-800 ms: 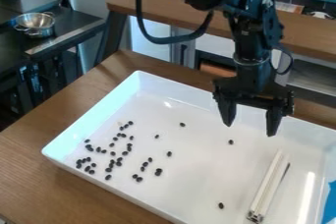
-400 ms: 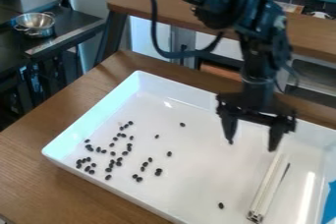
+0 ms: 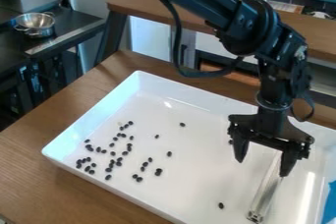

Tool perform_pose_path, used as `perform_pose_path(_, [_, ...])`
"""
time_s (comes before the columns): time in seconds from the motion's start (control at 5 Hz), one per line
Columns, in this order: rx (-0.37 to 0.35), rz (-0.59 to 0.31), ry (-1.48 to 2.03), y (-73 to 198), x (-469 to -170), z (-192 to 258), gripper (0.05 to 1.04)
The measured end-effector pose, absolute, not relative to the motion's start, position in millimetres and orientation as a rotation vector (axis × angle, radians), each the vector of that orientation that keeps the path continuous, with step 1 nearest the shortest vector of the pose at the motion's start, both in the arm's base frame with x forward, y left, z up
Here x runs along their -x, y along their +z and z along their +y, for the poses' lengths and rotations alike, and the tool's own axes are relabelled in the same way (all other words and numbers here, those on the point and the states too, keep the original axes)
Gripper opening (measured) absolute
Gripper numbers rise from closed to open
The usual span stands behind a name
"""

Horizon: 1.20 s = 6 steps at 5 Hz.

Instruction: Sweep into pile

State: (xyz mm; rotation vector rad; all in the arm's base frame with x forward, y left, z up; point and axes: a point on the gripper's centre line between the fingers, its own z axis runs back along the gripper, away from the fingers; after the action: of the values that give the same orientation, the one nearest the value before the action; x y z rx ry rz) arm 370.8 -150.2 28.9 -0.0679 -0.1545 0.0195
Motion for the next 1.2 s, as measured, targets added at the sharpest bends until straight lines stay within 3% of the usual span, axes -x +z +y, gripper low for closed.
perform_pose_path(0.4, [0.017,-0.143,0.009,8.7,-364.1,-156.5,1.0])
perform_pose_path(0.6, [0.005,-0.122,0.001,5.8,-361.7,-155.1,0.952])
perform_pose_path(1.0, [0.006,-0.076,-0.011,-1.4,-355.0,-132.8,0.394])
perform_pose_path(1.2, [0.016,-0.072,0.01,0.3,-352.8,-114.6,0.368])
